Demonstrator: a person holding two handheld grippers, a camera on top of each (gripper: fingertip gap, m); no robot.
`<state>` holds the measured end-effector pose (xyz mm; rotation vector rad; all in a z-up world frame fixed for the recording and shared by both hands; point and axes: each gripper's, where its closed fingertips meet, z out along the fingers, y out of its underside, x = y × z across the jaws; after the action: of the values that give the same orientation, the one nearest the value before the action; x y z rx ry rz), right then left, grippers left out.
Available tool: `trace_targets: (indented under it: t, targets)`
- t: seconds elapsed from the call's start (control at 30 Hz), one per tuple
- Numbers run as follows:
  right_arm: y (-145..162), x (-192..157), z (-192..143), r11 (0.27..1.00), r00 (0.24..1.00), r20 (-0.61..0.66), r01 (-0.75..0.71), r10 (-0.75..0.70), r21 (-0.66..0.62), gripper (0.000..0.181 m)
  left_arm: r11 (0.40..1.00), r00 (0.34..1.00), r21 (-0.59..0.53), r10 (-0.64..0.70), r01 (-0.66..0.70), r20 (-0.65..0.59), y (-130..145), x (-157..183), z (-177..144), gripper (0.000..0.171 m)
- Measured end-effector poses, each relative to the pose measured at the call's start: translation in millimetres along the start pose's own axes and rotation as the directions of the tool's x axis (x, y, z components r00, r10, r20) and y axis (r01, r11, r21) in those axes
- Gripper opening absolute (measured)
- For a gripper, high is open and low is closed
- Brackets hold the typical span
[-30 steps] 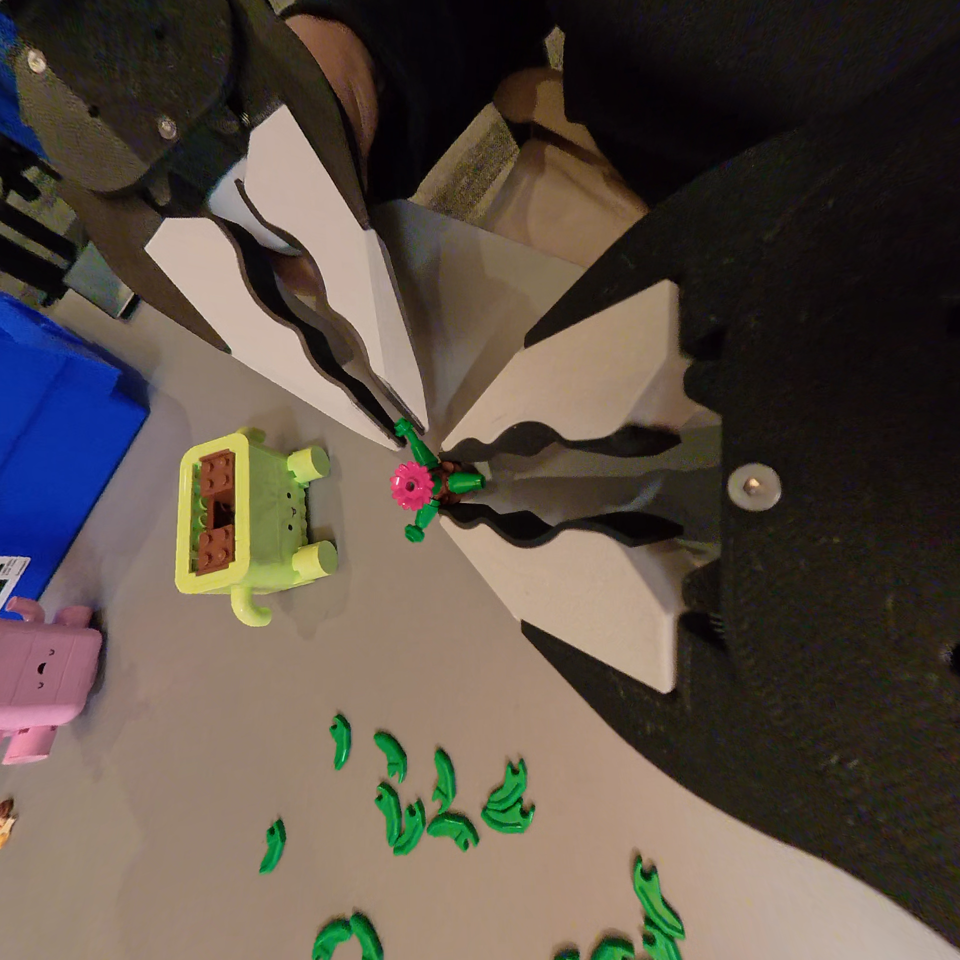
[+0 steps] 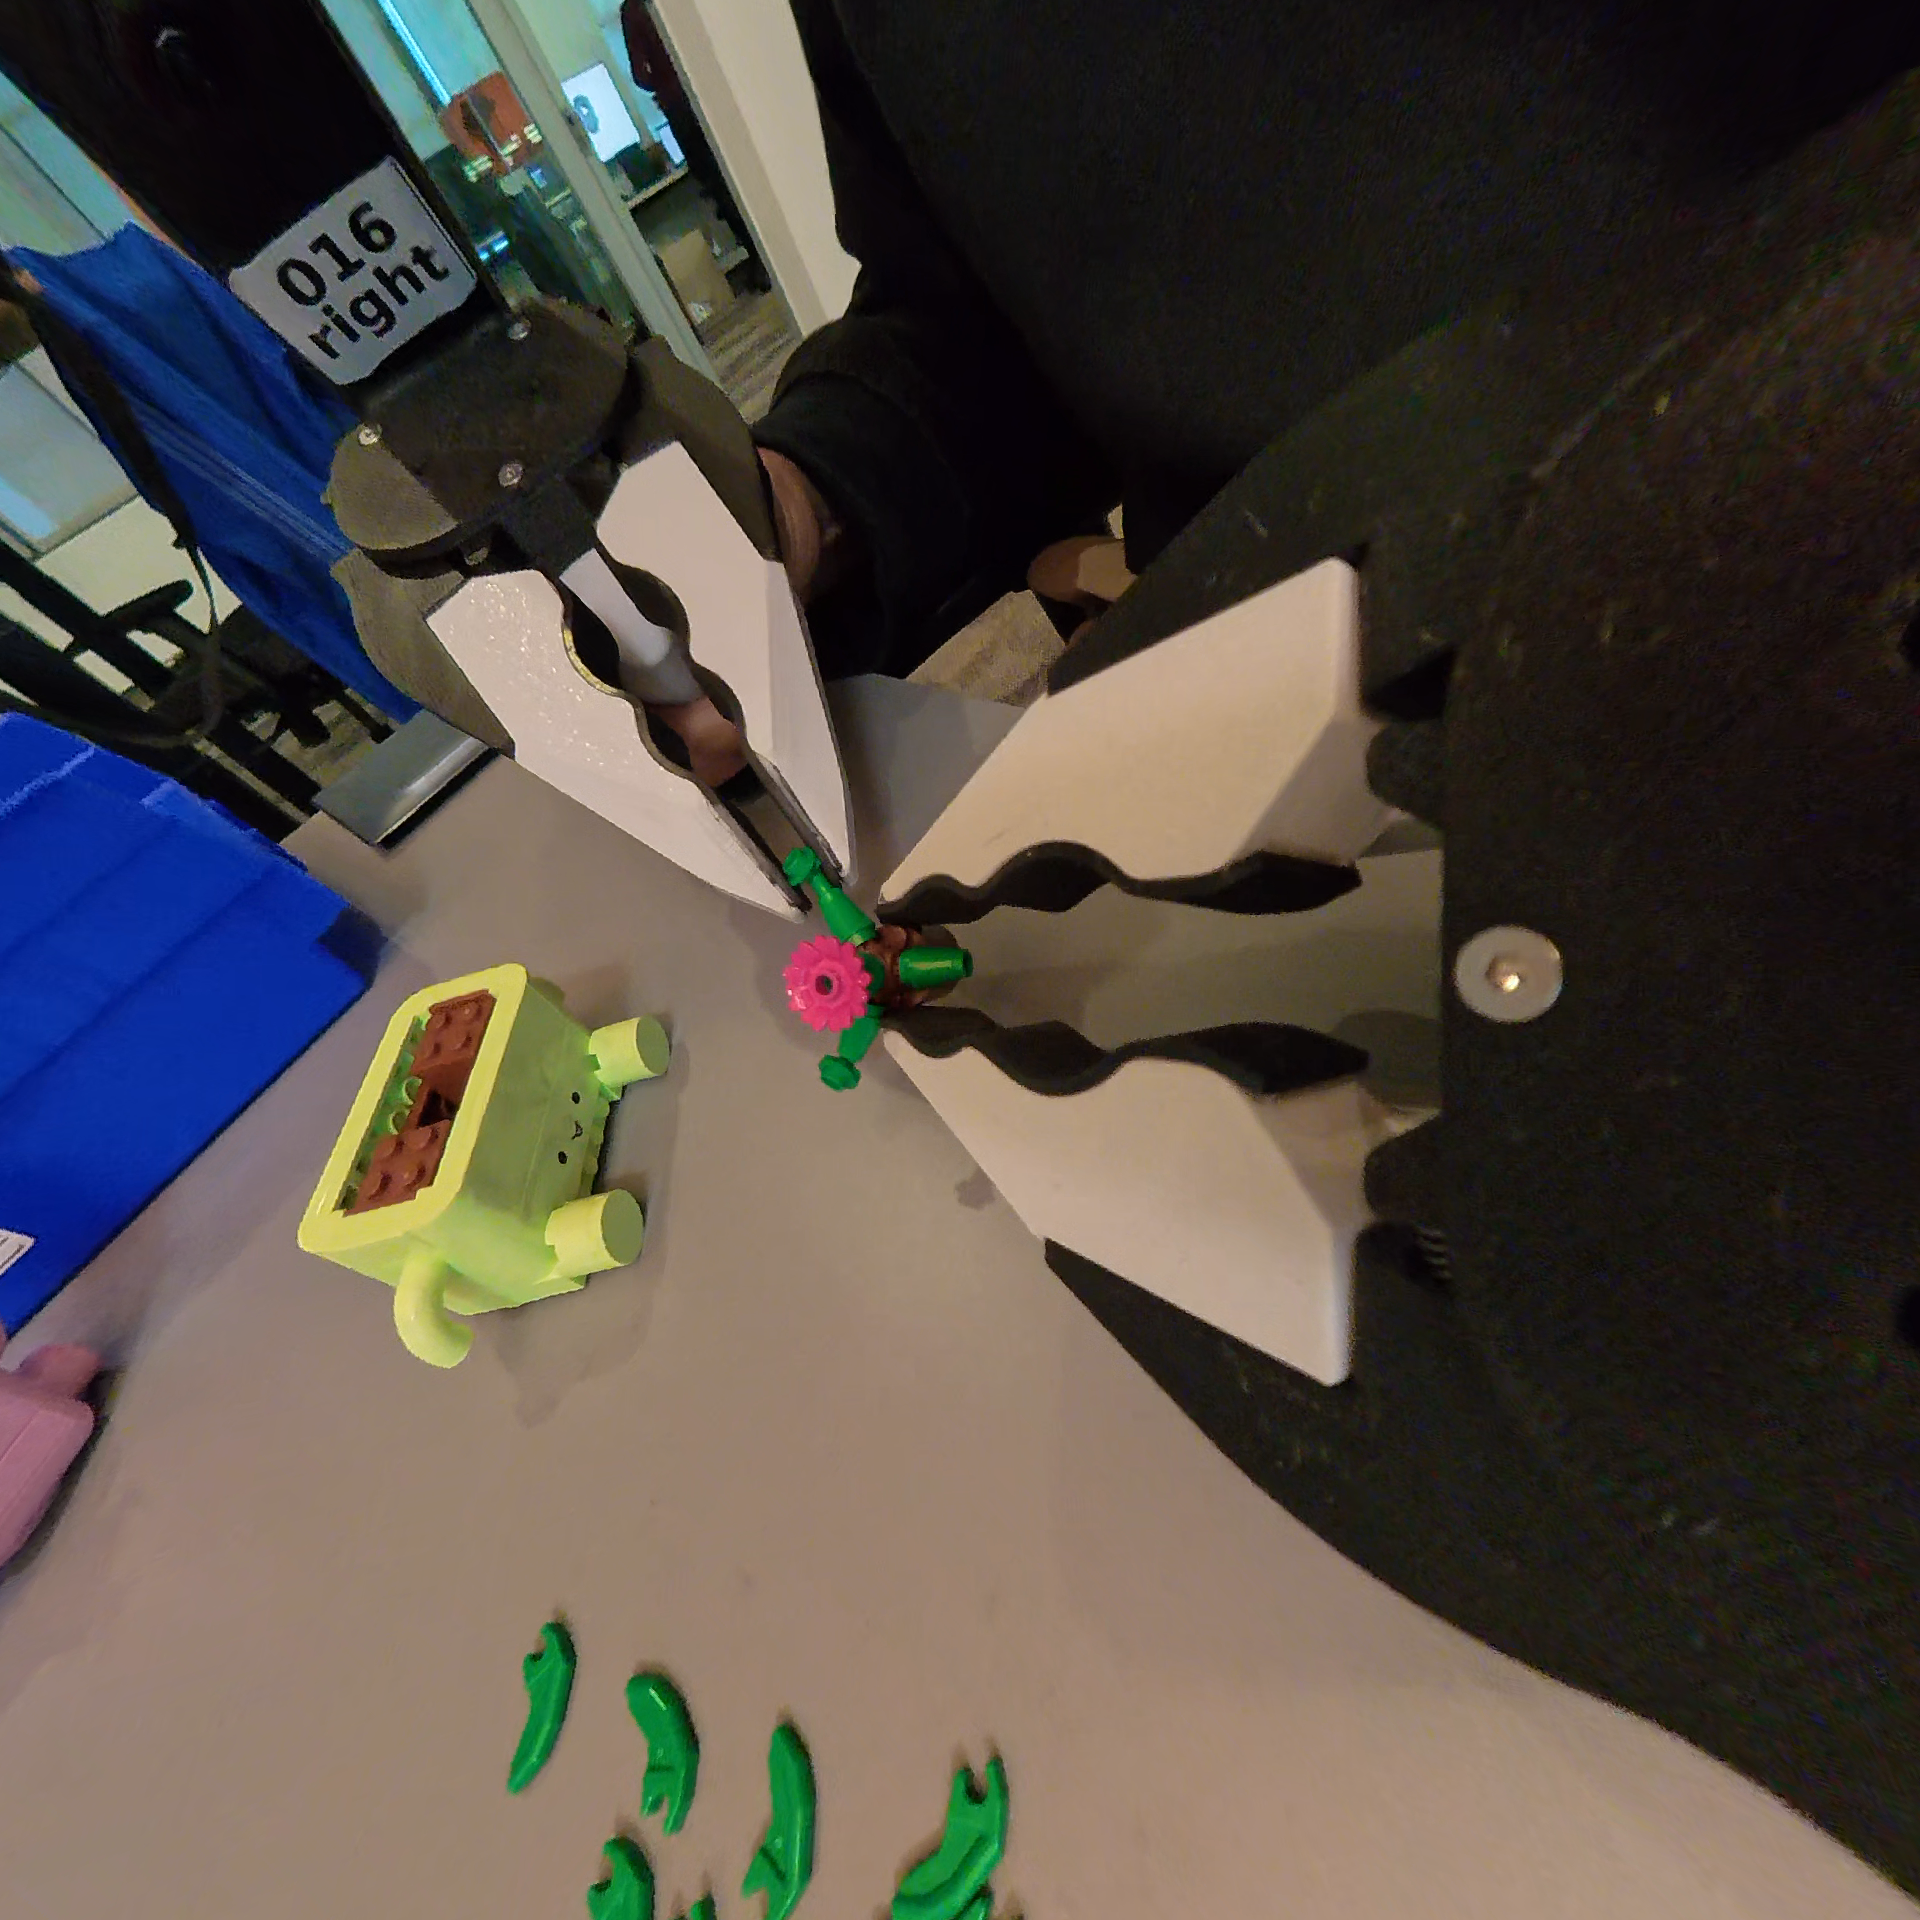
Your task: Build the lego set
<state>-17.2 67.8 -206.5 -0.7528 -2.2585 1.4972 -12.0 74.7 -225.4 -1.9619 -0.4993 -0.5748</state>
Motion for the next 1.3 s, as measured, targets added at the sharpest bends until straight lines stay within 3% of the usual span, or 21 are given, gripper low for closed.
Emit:
trace_targets:
  t: [0.33,0.5,0.6,0.7,0.8,0.93,1.3]
  targets:
    - [2,7,0,0.999,0.998,-0.053,-0.032,0.031,-0.027,0.004,0.998,0.991,0.009,0.066,-0.068,0.117,-5,-8,3,0.012]
    - [2,9,2,0.998,0.997,-0.056,-0.058,0.057,-0.025,0.005,0.999,0.992,0.019,0.046,-0.049,0.117,-6,-10,0,0.012]
    - [3,12,-2,0.998,0.995,-0.079,-0.057,0.054,-0.038,0.025,0.998,0.988,0.02,0.06,-0.064,0.143,-7,-14,-2,0.012]
    - [-1,13,-5,0.997,0.994,-0.073,-0.081,0.081,-0.004,0.021,0.996,0.979,0.016,0.086,-0.09,0.186,-8,-20,-5,0.012]
    - [4,14,-4,0.994,0.992,-0.061,-0.112,0.112,-0.006,0.04,0.981,0.941,-0.023,0.192,-0.193,0.279,-9,-26,-9,0.012]
    - [7,10,-1,0.993,0.993,-0.041,-0.116,0.114,-0.036,0.033,0.951,0.892,-0.089,0.308,-0.296,0.33,-5,-25,-7,0.012]
    - [12,6,4,0.991,0.994,-0.031,-0.104,0.102,-0.079,0.008,0.927,0.862,-0.117,0.374,-0.356,0.341,-4,-22,-4,0.012]
